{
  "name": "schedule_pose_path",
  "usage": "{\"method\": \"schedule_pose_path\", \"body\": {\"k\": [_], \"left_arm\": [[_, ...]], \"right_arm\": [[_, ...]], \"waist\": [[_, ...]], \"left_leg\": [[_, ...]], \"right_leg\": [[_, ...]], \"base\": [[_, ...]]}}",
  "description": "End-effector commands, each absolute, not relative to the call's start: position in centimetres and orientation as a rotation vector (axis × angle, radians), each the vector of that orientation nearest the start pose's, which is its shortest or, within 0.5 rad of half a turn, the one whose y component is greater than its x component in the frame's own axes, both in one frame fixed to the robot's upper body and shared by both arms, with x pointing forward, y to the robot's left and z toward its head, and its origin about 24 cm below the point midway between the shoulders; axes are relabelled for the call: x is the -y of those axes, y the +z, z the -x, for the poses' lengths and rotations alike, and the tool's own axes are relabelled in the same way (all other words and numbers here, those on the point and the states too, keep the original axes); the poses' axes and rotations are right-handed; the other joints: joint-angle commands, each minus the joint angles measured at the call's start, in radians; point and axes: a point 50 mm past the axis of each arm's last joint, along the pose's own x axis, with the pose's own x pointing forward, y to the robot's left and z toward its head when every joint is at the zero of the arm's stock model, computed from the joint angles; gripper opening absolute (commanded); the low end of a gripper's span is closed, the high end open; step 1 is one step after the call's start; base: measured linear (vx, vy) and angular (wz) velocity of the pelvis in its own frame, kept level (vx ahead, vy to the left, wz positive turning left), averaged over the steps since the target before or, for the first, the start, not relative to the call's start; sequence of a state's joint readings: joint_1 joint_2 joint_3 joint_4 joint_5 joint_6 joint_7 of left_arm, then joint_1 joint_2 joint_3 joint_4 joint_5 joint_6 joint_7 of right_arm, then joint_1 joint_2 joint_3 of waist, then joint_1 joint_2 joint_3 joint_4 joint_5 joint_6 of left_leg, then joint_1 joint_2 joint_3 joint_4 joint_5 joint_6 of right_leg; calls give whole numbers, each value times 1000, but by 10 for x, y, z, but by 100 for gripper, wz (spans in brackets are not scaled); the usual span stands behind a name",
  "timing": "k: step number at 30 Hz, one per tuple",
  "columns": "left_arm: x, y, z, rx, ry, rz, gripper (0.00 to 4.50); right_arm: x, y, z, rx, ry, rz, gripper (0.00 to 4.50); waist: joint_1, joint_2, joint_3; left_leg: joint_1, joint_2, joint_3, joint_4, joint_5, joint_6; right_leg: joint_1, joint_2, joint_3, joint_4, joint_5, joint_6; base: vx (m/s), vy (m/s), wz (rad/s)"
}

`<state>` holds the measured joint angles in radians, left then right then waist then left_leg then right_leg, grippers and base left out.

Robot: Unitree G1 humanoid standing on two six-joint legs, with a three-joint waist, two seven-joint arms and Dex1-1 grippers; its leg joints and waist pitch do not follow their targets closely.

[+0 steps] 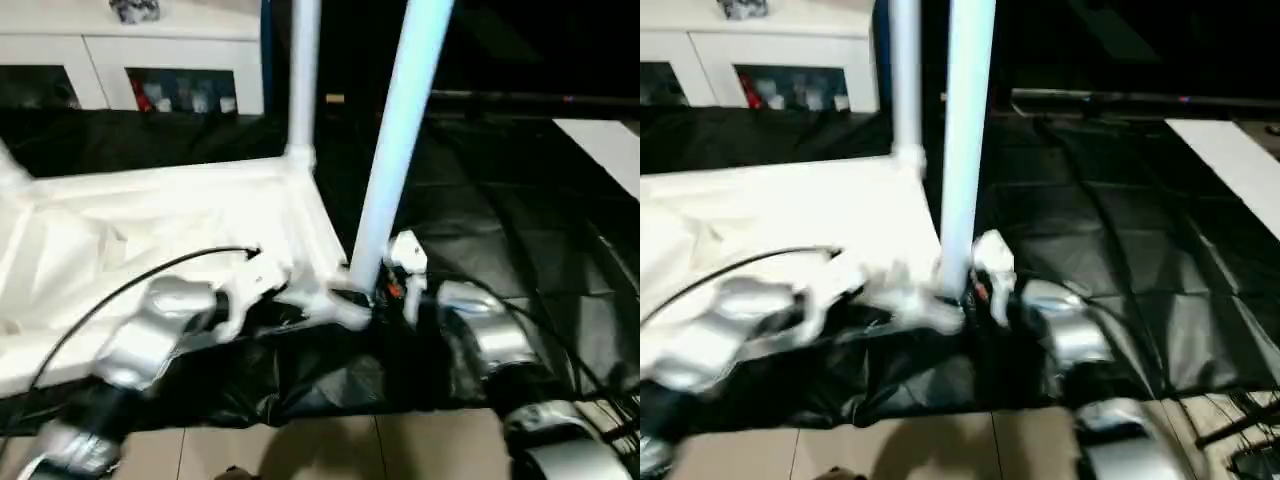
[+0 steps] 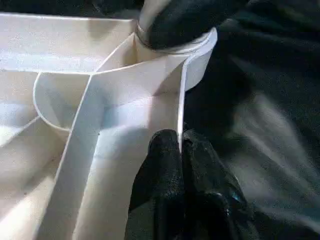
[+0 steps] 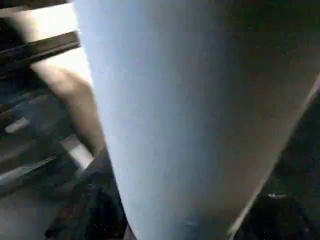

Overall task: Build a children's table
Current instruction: Rotate leg to tighten

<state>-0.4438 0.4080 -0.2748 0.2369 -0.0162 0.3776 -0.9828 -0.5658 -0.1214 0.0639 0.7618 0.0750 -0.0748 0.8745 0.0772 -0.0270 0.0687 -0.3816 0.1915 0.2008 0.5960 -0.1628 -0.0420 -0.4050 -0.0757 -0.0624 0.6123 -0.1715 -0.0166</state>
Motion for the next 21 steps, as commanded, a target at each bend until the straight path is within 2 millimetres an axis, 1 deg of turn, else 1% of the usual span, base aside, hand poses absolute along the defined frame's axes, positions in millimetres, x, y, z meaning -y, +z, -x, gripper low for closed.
{"method": "schedule_pose_path", "body": {"k": [1,2,3,4,5,6,7,8,9,10,11,12,13,14,16,17,18,19,20,21], "left_arm": [[-128,79,-325,-332,-931,-396,0],[-128,79,-325,-332,-931,-396,0],[-121,80,-332,-316,-899,-393,0],[-119,81,-337,-301,-865,-394,0],[-117,82,-340,-292,-843,-396,0],[-116,83,-342,-286,-830,-399,0],[-115,83,-343,-281,-822,-401,0],[-113,83,-345,-274,-821,-409,0],[-111,83,-347,-264,-821,-420,0],[-111,83,-347,-263,-824,-423,0],[-111,83,-347,-262,-829,-425,0],[-111,82,-348,-262,-833,-425,0],[-111,82,-348,-259,-838,-432,0],[-112,81,-348,-256,-841,-436,0],[-113,79,-346,-251,-878,-447,0],[-113,78,-346,-251,-883,-451,0],[-114,77,-345,-248,-892,-451,0],[-114,77,-345,-246,-896,-452,0],[-115,77,-345,-240,-906,-456,0],[-116,76,-344,-235,-911,-458,0]], "right_arm": [[77,17,-325,-274,878,21,212],[77,17,-325,-274,878,21,207],[69,15,-331,-303,753,-11,202],[63,15,-333,-306,716,-13,199],[59,16,-334,-301,700,-8,199],[56,17,-335,-301,683,-2,199],[53,17,-336,-301,669,3,199],[48,20,-336,-283,676,12,199],[41,23,-337,-263,685,11,199],[40,23,-337,-261,687,5,199],[40,24,-337,-261,684,-10,266],[40,24,-338,-260,678,-25,266],[41,25,-338,-256,689,-36,265],[41,25,-339,-253,695,-36,272],[43,27,-339,-236,719,-13,302],[46,28,-339,-221,725,11,310],[50,30,-340,-203,725,41,315],[54,31,-341,-190,724,62,315],[59,32,-341,-180,727,73,315],[68,34,-340,-166,732,77,315]], "waist": [[-5,12,-67],[-11,13,-65],[-13,14,-67],[-17,13,-67],[-20,16,-69],[-20,16,-68],[-18,16,-70],[-19,14,-70],[-19,11,-73],[-18,14,-72],[-18,14,-73],[-18,14,-73],[-18,15,-73],[-20,15,-73],[-23,17,-74],[-25,17,-75],[-27,15,-75],[-26,16,-75],[-25,14,-75],[-24,9,-74]], "left_leg": [[37,43,-35,-83,-390,-60],[39,41,-34,-82,-399,-62],[36,41,-37,-83,-400,-66],[35,40,-38,-83,-403,-68],[37,40,-38,-82,-405,-68],[38,40,-38,-81,-408,-68],[38,40,-37,-81,-408,-64],[35,41,-36,-82,-403,-58],[31,42,-36,-83,-385,-54],[31,42,-34,-82,-379,-49],[31,42,-32,-81,-374,-47],[29,42,-32,-81,-363,-43],[28,42,-31,-82,-361,-41],[25,42,-32,-83,-355,-40],[25,42,-33,-83,-355,-40],[22,42,-33,-84,-348,-39],[24,44,-32,-83,-341,-37],[25,44,-32,-83,-337,-36],[25,43,-29,-81,-333,-31],[23,44,-28,-81,-325,-23]], "right_leg": [[25,-76,46,-95,-459,-158],[18,-75,47,-99,-474,-153],[22,-76,44,-99,-482,-147],[21,-76,43,-98,-485,-145],[20,-76,43,-101,-478,-142],[18,-76,44,-101,-472,-143],[19,-76,45,-100,-452,-144],[19,-74,45,-98,-431,-147],[25,-75,45,-93,-399,-152],[23,-74,46,-92,-382,-155],[24,-74,47,-91,-371,-159],[26,-74,47,-88,-354,-167],[27,-73,48,-87,-347,-169],[30,-72,47,-85,-338,-168],[31,-74,46,-85,-332,-169],[34,-74,46,-83,-322,-174],[32,-73,47,-81,-300,-183],[33,-73,46,-80,-292,-187],[33,-72,47,-81,-285,-190],[35,-72,48,-81,-282,-188]], "base": [[0,0,0],[0,0,0],[0,0,0],[0,0,0],[0,0,0],[0,0,0],[0,0,0],[0,0,0],[0,0,0],[0,0,0],[0,0,0],[0,0,0],[0,0,0],[0,0,0],[0,0,0],[0,0,0],[0,0,0],[0,0,0],[0,0,0],[0,0,0]]}}
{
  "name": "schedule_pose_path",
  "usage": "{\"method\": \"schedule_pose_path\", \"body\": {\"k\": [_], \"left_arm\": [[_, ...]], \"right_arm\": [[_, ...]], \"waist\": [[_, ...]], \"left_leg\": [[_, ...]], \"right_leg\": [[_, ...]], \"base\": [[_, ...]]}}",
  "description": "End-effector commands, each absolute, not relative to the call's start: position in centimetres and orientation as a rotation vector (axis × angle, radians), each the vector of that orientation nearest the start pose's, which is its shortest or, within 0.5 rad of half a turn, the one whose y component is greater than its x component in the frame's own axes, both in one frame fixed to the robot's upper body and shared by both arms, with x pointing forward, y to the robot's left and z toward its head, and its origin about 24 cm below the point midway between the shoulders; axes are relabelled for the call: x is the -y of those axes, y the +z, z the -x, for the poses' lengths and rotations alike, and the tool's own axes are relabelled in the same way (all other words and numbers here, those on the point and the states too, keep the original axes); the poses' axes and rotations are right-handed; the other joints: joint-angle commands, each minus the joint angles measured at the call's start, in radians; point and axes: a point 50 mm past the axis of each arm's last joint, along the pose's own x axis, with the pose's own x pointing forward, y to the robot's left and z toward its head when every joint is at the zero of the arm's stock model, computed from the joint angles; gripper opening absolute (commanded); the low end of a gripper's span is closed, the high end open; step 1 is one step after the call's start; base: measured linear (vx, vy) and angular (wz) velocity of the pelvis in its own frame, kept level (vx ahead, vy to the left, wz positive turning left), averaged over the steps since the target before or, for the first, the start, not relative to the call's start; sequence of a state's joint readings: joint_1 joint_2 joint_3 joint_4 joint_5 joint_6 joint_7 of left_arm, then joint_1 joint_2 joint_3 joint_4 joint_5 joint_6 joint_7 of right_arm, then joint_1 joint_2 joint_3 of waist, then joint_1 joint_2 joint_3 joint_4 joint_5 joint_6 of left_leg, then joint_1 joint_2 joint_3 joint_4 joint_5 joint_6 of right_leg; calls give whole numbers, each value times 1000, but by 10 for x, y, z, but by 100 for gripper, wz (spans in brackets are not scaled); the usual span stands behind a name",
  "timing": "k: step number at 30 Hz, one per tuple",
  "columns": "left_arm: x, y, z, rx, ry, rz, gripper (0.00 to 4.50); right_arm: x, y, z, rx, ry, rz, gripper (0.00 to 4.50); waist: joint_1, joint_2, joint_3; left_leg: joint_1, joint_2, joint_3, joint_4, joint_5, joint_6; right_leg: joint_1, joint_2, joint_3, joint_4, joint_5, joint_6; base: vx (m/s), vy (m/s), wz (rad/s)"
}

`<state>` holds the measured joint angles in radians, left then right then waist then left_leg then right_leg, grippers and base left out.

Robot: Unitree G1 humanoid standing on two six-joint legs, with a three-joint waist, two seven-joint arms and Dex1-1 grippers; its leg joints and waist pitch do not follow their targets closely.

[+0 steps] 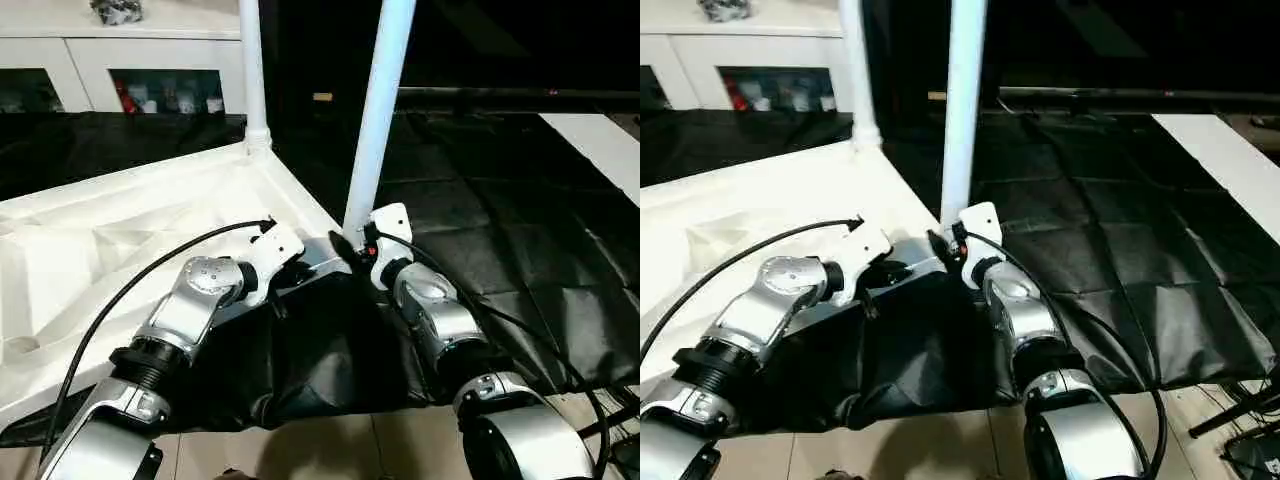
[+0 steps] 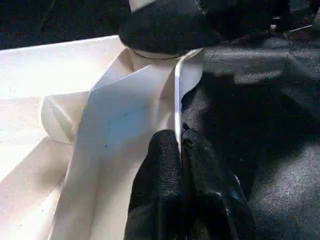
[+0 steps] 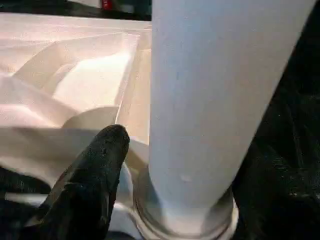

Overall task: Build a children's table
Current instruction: Rotate leg to tighten

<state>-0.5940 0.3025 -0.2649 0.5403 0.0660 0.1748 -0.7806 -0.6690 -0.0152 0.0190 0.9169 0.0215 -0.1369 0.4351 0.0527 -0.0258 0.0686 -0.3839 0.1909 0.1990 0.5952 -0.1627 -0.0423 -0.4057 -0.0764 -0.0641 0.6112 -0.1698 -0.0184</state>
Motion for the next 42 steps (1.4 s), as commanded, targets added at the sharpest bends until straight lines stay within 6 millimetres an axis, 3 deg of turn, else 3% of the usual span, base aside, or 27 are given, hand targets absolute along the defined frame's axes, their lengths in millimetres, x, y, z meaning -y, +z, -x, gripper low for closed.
{"method": "schedule_pose_path", "body": {"k": [1,2,9,12,16,17,18,20,21,22,23,25,26,29,30,31,32,33,34,35,36,37,38,39,40,41,42], "left_arm": [[-117,76,-344,-236,-910,-455,0],[-118,75,-344,-236,-904,-445,27],[-130,81,-332,-175,-928,-341,77],[-135,87,-322,-109,-926,-277,104],[-149,102,-316,-20,-758,-211,139],[-154,104,-316,-4,-670,-201,146],[-166,109,-314,47,-459,-197,151],[-169,109,-312,58,-399,-189,172],[-173,109,-300,94,-281,-144,183],[-172,109,-297,100,-267,-136,188],[-171,108,-289,110,-245,-118,193],[-169,105,-280,110,-235,-101,226],[-166,100,-270,102,-219,-101,231],[-157,88,-249,66,-192,-87,237],[-154,85,-243,52,-196,-65,237],[-153,84,-242,49,-196,-61,237],[-152,77,-235,34,-185,-54,237],[-153,73,-233,28,-176,-61,237],[-155,66,-229,8,-153,-58,237],[-156,58,-225,-9,-134,-74,237],[-157,48,-216,-37,-122,-108,237],[-158,47,-215,-45,-114,-99,237],[-159,45,-213,-63,-96,-82,237],[-161,44,-208,-83,-61,-58,237],[-162,45,-205,-89,-47,-55,237],[-164,48,-202,-91,-27,-68,237],[-165,51,-200,-85,-14,-87,237]], "right_arm": [[74,35,-340,-159,737,79,315],[80,35,-338,-153,747,83,315],[131,45,-311,-102,826,114,316],[142,51,-294,-94,851,81,316],[153,52,-282,-119,776,63,316],[154,51,-281,-128,749,53,316],[154,52,-278,-141,705,49,316],[154,52,-276,-143,695,53,316],[152,55,-269,-128,692,27,316],[153,55,-268,-126,684,24,316],[153,56,-265,-121,670,17,316],[153,56,-262,-116,659,13,316],[151,54,-259,-120,650,7,316],[147,50,-252,-148,638,-23,316],[146,47,-251,-162,622,-38,316],[145,46,-251,-166,619,-41,316],[144,38,-250,-200,587,-57,316],[143,34,-250,-214,573,-62,316],[145,27,-250,-239,530,-44,316],[149,22,-253,-259,477,-33,316],[152,18,-257,-259,409,-82,316],[152,18,-258,-256,408,-88,316],[151,19,-261,-250,404,-102,316],[149,20,-265,-241,404,-127,316],[148,21,-267,-243,398,-136,316],[146,21,-272,-247,389,-133,316],[146,23,-275,-237,368,-102,316]], "waist": [[3,10,-74],[4,10,-74],[12,5,-74],[8,-5,-71],[7,-1,-66],[7,2,-65],[4,7,-63],[1,0,-62],[3,11,-60],[0,4,-59],[-1,5,-59],[-3,14,-59],[2,31,-60],[-5,22,-62],[-1,29,-60],[-2,28,-60],[-1,38,-59],[-3,34,-59],[-5,23,-58],[-5,22,-56],[-7,10,-57],[-5,23,-58],[-7,13,-57],[-1,30,-59],[-2,36,-57],[-8,45,-56],[-10,41,-56]], "left_leg": [[26,45,-26,-80,-320,-18],[26,45,-26,-80,-317,-16],[17,46,-26,-79,-276,15],[19,47,-23,-79,-299,24],[23,50,-24,-82,-328,10],[24,49,-25,-81,-338,7],[23,49,-26,-82,-355,-3],[25,48,-27,-80,-372,-6],[27,44,-29,-80,-388,-11],[22,48,-32,-81,-390,-12],[24,46,-31,-81,-398,-8],[20,45,-34,-83,-411,-9],[27,41,-37,-82,-430,-13],[18,46,-40,-91,-431,-11],[21,46,-38,-91,-438,-7],[23,46,-37,-89,-445,-7],[21,43,-39,-90,-451,-10],[20,42,-39,-90,-453,-10],[17,39,-39,-89,-459,-10],[19,38,-39,-88,-461,-10],[18,36,-39,-86,-461,-12],[22,37,-42,-84,-462,-11],[18,36,-41,-86,-464,-11],[19,37,-47,-89,-472,-19],[22,39,-47,-90,-487,-23],[17,42,-52,-96,-519,-35],[15,40,-55,-99,-527,-32]], "right_leg": [[37,-72,50,-79,-283,-184],[37,-72,50,-79,-284,-184],[48,-69,49,-79,-243,-182],[41,-67,48,-83,-294,-180],[32,-64,49,-88,-359,-160],[30,-66,48,-91,-374,-157],[31,-63,47,-94,-391,-150],[30,-63,45,-100,-425,-133],[26,-63,44,-107,-475,-108],[30,-66,44,-111,-483,-93],[24,-63,43,-116,-512,-77],[23,-59,42,-120,-518,-62],[18,-59,41,-122,-532,-51],[29,-55,38,-122,-466,-55],[21,-53,42,-125,-462,-57],[20,-55,42,-126,-467,-58],[21,-55,41,-128,-479,-57],[21,-54,40,-130,-483,-53],[21,-54,38,-133,-512,-36],[17,-56,38,-137,-544,-26],[18,-57,36,-140,-577,-12],[12,-63,38,-140,-594,-6],[15,-61,35,-141,-602,0],[18,-63,33,-138,-603,2],[13,-61,33,-140,-597,0],[19,-56,29,-138,-563,-10],[25,-56,23,-136,-550,-12]], "base": [[0,0,0],[0,0,0],[0,0,0],[0,0,0],[0,0,0],[0,0,0],[0,0,0],[0,0,0],[0,0,0],[0,0,0],[0,0,0],[0,0,0],[0,0,0],[0,0,0],[0,0,0],[0,0,0],[0,0,0],[0,0,0],[0,0,0],[0,0,0],[0,0,0],[0,0,0],[0,0,0],[0,0,0],[0,0,0],[0,0,0],[0,0,0]]}}
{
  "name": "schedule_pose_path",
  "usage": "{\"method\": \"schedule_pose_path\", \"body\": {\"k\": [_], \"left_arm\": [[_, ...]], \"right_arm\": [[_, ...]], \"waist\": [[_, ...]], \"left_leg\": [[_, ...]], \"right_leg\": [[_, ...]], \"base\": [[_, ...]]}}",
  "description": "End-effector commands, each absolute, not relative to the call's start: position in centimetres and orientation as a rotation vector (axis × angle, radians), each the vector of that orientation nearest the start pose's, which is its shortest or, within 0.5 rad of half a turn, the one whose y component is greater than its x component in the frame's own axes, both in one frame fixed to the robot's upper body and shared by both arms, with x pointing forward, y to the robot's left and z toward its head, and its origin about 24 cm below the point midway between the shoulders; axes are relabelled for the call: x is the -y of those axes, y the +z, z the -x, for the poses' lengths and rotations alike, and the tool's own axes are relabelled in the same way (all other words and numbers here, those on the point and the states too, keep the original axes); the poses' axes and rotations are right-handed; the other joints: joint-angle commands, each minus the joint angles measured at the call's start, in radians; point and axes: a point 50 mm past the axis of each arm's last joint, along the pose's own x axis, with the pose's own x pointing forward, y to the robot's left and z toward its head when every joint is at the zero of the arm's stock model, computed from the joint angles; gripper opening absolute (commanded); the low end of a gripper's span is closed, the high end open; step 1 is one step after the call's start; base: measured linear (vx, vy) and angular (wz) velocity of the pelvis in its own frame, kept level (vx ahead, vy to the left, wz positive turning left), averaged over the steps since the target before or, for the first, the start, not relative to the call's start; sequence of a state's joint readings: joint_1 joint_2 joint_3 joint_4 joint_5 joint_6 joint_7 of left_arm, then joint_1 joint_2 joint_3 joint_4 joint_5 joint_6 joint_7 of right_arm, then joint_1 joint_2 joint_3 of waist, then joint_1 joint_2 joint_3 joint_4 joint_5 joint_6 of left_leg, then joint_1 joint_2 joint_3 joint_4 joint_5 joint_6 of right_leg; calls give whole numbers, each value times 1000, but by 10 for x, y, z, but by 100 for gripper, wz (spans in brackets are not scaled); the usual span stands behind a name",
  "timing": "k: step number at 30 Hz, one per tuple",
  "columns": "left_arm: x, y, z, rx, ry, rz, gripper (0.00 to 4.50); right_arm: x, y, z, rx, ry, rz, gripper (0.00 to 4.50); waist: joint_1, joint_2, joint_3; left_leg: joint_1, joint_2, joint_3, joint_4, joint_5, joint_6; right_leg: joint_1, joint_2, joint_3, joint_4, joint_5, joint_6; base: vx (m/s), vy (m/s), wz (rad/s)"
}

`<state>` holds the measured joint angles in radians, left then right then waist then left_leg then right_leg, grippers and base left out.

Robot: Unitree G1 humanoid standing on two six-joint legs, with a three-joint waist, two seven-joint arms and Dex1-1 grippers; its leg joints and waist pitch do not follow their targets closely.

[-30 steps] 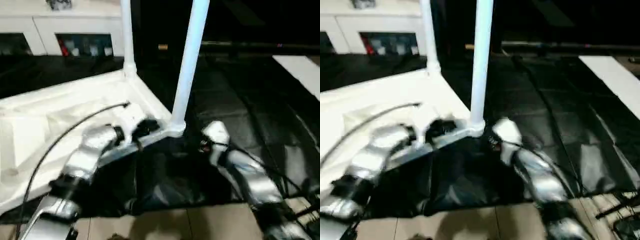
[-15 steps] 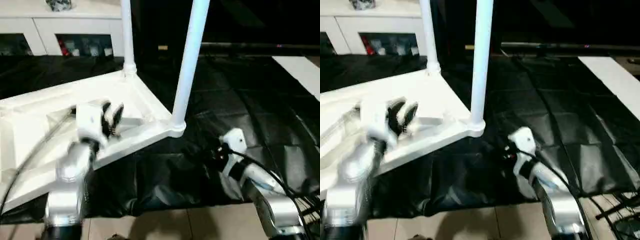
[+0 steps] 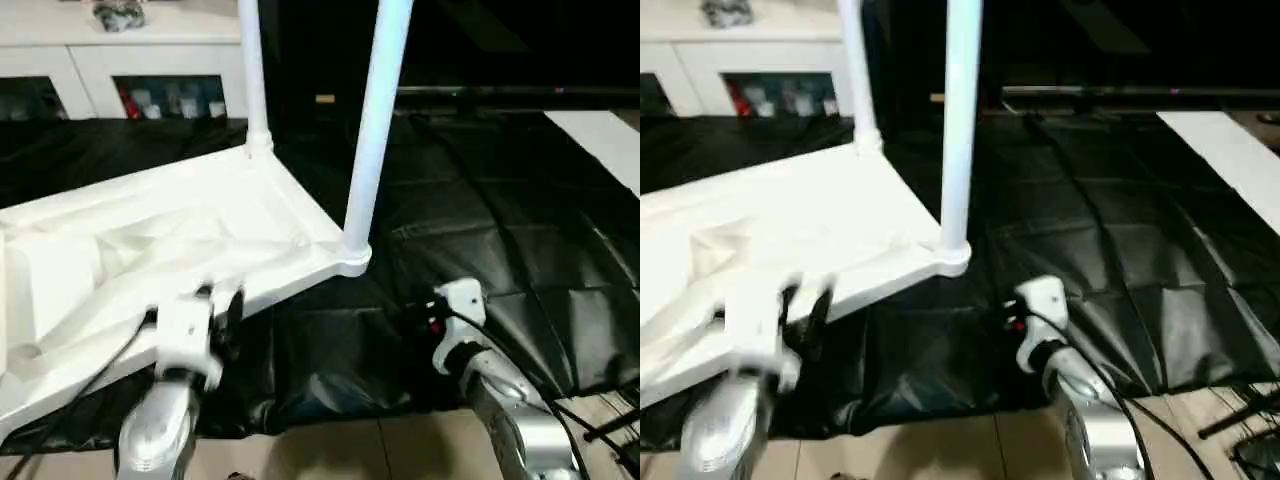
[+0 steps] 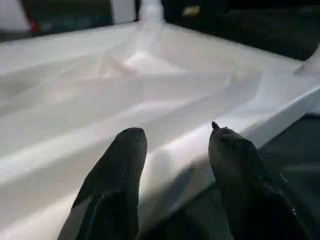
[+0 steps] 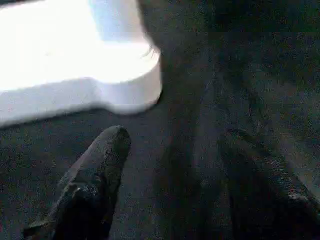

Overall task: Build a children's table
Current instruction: Rotate leg to tighten

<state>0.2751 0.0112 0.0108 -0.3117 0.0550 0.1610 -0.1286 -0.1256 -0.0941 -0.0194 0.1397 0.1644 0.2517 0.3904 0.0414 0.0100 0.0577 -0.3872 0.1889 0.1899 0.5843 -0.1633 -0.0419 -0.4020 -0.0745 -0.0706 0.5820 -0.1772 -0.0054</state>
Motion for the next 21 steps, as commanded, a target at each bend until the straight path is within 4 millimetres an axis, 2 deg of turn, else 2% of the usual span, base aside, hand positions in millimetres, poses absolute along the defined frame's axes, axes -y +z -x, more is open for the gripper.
{"method": "schedule_pose_path", "body": {"k": [1,2,3,4,5,6,7,8,9,10,11,12,13,15,16,17,18,19,20,21], "left_arm": [[-166,52,-200,-83,-9,-92,237],[-167,53,-200,-80,-2,-98,237],[-172,57,-203,-60,26,-131,237],[-172,57,-203,-60,26,-131,237],[-178,62,-206,-40,79,-128,237],[-180,65,-207,-33,97,-118,237],[-180,66,-207,-23,97,-111,237],[-179,70,-209,15,93,-76,237],[-180,69,-212,45,78,-35,237],[-180,67,-213,56,71,-18,237],[-181,66,-214,57,69,-10,237],[-183,62,-216,41,80,-33,237],[-185,61,-220,33,90,-59,237],[-187,63,-225,38,109,-58,237],[-187,64,-225,40,110,-66,237],[-187,65,-225,45,108,-77,237],[-188,65,-225,48,108,-81,237],[-189,66,-225,51,116,-92,237],[-190,67,-224,55,116,-114,237],[-191,68,-223,63,114,-125,237]], "right_arm": [[147,24,-277,-231,359,-88,316],[147,25,-278,-220,347,-67,316],[152,27,-283,-176,319,-10,316],[152,27,-283,-176,319,-10,316],[156,34,-283,-102,362,-16,316],[157,37,-282,-80,383,-23,316],[158,37,-281,-80,380,-31,316],[162,38,-277,-75,373,-72,316],[161,37,-271,-87,381,-137,316],[160,35,-268,-98,390,-168,316],[159,34,-267,-104,398,-182,316],[157,33,-265,-112,390,-157,316],[154,33,-261,-108,404,-125,316],[148,32,-257,-101,448,-79,316],[147,31,-257,-100,454,-73,316],[146,30,-257,-101,457,-73,316],[145,29,-257,-102,456,-75,316],[143,29,-257,-102,465,-79,316],[140,30,-257,-98,487,-76,316],[138,31,-257,-94,497,-75,316]], "waist": [[7,25,-46],[7,18,-45],[13,22,-43],[13,21,-42],[9,-17,-42],[23,6,-44],[22,8,-45],[8,-57,-44],[29,-34,-46],[24,-33,-37],[23,-26,-44],[11,-13,-49],[8,-21,-51],[5,-33,-53],[3,-33,-51],[7,-42,-46],[-5,-35,-48],[4,-30,-50],[-1,-26,-49],[0,-18,-43]], "left_leg": [[22,41,-47,-88,-530,-34],[29,42,-43,-88,-538,-33],[32,39,-42,-85,-538,-31],[36,37,-39,-83,-547,-31],[34,34,-34,-78,-530,-19],[37,35,-37,-78,-511,-15],[34,36,-39,-80,-499,-13],[22,36,-30,-78,-476,3],[37,39,-33,-78,-446,9],[39,38,-28,-79,-473,11],[42,36,-32,-77,-482,3],[22,44,-45,-94,-475,-26],[21,46,-45,-96,-482,-33],[30,42,-41,-91,-514,-38],[29,42,-43,-91,-523,-37],[-21,28,-73,-110,-525,0],[-32,23,-86,-111,-545,19],[-39,12,-97,-107,-537,32],[-44,5,-108,-94,-504,46],[-41,7,-125,-93,-526,26]], "right_leg": [[20,-60,31,-106,-533,-26],[14,-58,32,-113,-519,-33],[11,-59,32,-113,-527,-37],[7,-59,32,-119,-545,-34],[11,-57,31,-124,-571,-19],[10,-64,34,-120,-583,-15],[14,-62,34,-119,-565,-13],[18,-55,31,-122,-570,-1],[10,-66,40,-111,-554,-13],[-1,-59,41,-123,-584,-4],[3,-61,39,-123,-588,-1],[23,-54,35,-109,-494,-2],[25,-52,35,-106,-466,-3],[16,-53,40,-102,-446,-19],[17,-56,41,-102,-458,-24],[56,-78,8,-85,-475,-36],[61,-84,-8,-91,-529,-28],[69,-99,-21,-93,-534,-44],[72,-114,-37,-102,-534,-68],[70,-107,-57,-103,-540,-86]], "base": [[0,0,0],[0,0,0],[0,0,0],[0,0,0],[0,0,0],[0,0,0],[0,0,0],[0,0,0],[0,0,0],[0,0,0],[0,0,0],[0,0,0],[0,0,0],[0,0,0],[0,0,0],[0,0,0],[0,0,0],[-23,-7,39],[-4,-12,39],[2,-36,49]]}}
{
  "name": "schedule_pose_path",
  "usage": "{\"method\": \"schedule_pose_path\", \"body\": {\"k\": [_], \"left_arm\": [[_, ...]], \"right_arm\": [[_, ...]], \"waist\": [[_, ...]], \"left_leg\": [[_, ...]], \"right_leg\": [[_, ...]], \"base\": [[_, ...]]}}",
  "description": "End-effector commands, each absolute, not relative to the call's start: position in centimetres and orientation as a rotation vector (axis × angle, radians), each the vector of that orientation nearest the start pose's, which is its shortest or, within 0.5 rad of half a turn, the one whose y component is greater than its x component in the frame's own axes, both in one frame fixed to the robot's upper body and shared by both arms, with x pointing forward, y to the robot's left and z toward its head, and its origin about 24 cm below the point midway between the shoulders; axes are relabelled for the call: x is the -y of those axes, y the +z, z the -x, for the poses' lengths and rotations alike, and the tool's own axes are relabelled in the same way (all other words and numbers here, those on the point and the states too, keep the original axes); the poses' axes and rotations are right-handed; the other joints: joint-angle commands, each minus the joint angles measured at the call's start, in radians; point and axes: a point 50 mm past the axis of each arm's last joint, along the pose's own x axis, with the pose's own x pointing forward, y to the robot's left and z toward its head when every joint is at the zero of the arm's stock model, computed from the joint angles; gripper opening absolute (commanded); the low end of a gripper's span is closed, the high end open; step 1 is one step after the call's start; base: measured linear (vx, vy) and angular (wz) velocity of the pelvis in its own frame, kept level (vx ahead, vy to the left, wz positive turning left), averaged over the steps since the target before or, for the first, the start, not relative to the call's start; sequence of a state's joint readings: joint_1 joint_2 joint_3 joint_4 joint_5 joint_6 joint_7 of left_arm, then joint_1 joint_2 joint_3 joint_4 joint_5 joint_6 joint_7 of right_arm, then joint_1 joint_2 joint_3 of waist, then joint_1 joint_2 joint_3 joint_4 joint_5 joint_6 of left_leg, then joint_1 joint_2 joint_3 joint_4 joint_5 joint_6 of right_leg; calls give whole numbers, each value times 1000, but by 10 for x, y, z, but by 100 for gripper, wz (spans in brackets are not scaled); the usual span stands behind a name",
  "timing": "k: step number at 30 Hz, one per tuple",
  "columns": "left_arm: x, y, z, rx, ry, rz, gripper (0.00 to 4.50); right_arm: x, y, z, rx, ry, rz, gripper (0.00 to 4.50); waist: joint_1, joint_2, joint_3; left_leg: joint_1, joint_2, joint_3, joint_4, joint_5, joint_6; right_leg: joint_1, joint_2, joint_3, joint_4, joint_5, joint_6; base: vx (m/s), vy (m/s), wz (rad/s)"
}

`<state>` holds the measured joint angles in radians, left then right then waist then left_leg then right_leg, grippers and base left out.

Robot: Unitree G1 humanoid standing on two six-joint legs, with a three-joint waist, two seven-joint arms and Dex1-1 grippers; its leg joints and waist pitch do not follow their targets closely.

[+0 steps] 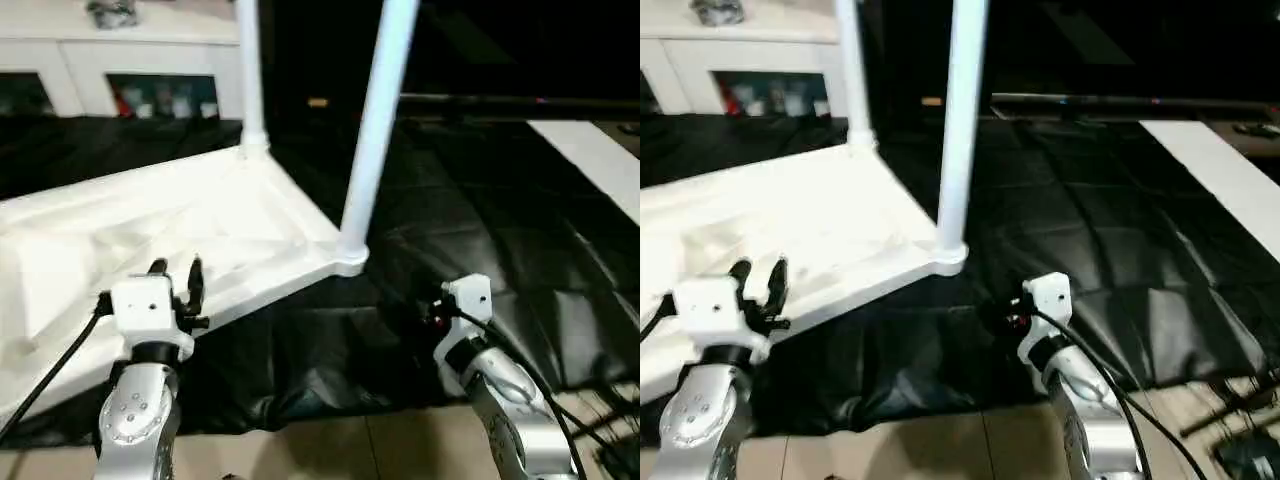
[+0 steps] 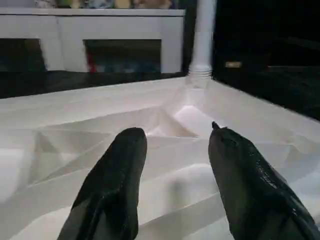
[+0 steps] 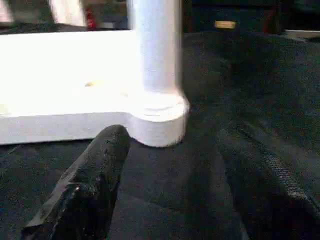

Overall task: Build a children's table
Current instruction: Rotate leg to tighten

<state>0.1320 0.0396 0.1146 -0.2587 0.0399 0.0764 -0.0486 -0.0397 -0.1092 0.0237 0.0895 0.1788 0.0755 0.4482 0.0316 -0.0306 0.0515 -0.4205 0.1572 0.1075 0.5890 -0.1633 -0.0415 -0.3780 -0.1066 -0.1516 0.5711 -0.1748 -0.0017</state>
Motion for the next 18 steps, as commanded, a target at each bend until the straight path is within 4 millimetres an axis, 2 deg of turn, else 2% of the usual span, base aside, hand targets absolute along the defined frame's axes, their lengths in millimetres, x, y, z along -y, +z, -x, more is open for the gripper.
{"method": "schedule_pose_path", "body": {"k": [1,2,3,4,5,6,7,8,9,10,11,12,13,14,15,16,17,18], "left_arm": [[-192,68,-222,67,111,-125,237],[-192,69,-222,69,109,-123,237],[-191,69,-222,76,83,-104,237],[-191,69,-222,76,83,-104,237],[-191,70,-222,78,83,-109,237],[-192,69,-222,60,85,-108,237],[-191,68,-224,50,72,-126,237],[-191,68,-224,49,69,-135,237],[-191,68,-225,51,69,-142,237],[-192,69,-225,55,69,-147,237],[-192,70,-226,57,69,-151,237],[-193,70,-227,56,65,-158,237],[-193,71,-228,56,55,-165,237],[-193,71,-229,57,41,-173,237],[-193,72,-229,57,40,-174,237],[-193,74,-230,70,40,-165,237],[-193,75,-229,75,34,-153,237],[-193,75,-229,79,29,-143,237]], "right_arm": [[137,32,-257,-91,500,-82,316],[136,32,-257,-91,500,-90,316],[136,32,-258,-92,498,-97,316],[136,32,-258,-92,498,-97,316],[136,31,-258,-99,491,-107,316],[136,30,-259,-103,483,-110,316],[136,30,-260,-103,478,-104,316],[136,30,-260,-101,478,-103,316],[136,30,-260,-100,478,-105,316],[136,30,-260,-100,478,-106,316],[136,29,-260,-101,478,-107,316],[136,29,-260,-104,476,-108,316],[136,28,-260,-106,472,-109,316],[135,27,-260,-108,467,-110,316],[135,27,-260,-108,467,-111,316],[135,26,-259,-111,462,-109,316],[135,26,-259,-112,460,-109,316],[135,26,-259,-112,460,-109,316]], "waist": [[8,27,-37],[1,34,-35],[-6,39,-35],[-4,35,-31],[-5,39,-33],[3,31,-14],[19,5,-17],[19,5,-17],[53,-24,-29],[64,-21,-31],[79,-14,-36],[89,-4,-45],[91,2,-46],[84,18,-44],[62,41,-46],[48,49,-47],[33,56,-52],[30,55,-49]], "left_leg": [[-6,44,-56,-102,-558,8],[-10,59,-90,-120,-652,-37],[19,99,-119,-137,-775,-78],[21,105,-130,-140,-801,-82],[66,133,-96,-119,-811,-98],[65,106,-57,-101,-803,-111],[55,46,-7,-54,-611,-74],[55,46,-7,-54,-611,-74],[16,47,6,8,-219,21],[6,51,5,15,-161,43],[-9,59,-5,25,-115,80],[-13,61,-10,26,-93,114],[-8,64,-11,22,-92,132],[14,76,-9,-19,-101,147],[38,72,9,-64,-154,152],[53,72,8,-72,-208,151],[75,85,1,-81,-313,107],[73,94,2,-94,-445,11]], "right_leg": [[45,-64,16,-84,-516,-97],[52,-44,11,-60,-421,-107],[44,-17,26,-27,-333,-111],[41,-21,38,-17,-303,-121],[8,-19,68,-35,-286,-132],[0,-31,79,-73,-403,-118],[1,-86,92,-120,-651,-71],[1,-86,92,-120,-651,-71],[46,-190,144,-155,-930,16],[52,-204,155,-156,-925,15],[64,-227,172,-144,-859,-3],[71,-225,178,-131,-735,-58],[64,-218,177,-126,-675,-89],[49,-159,142,-108,-566,-146],[34,-54,86,-62,-434,-168],[20,-20,74,-41,-368,-167],[4,7,73,-18,-263,-170],[1,8,87,-18,-204,-160]], "base": [[4,-26,27],[22,-59,54],[37,-83,53],[37,-83,53],[43,-121,50],[36,-138,34],[36,-138,34],[1,-98,3],[20,-33,-19],[20,-33,-19],[39,20,-25],[10,69,-15],[10,69,-15],[0,119,-5],[20,151,-6],[20,151,-6],[25,162,-1],[-7,149,9]]}}
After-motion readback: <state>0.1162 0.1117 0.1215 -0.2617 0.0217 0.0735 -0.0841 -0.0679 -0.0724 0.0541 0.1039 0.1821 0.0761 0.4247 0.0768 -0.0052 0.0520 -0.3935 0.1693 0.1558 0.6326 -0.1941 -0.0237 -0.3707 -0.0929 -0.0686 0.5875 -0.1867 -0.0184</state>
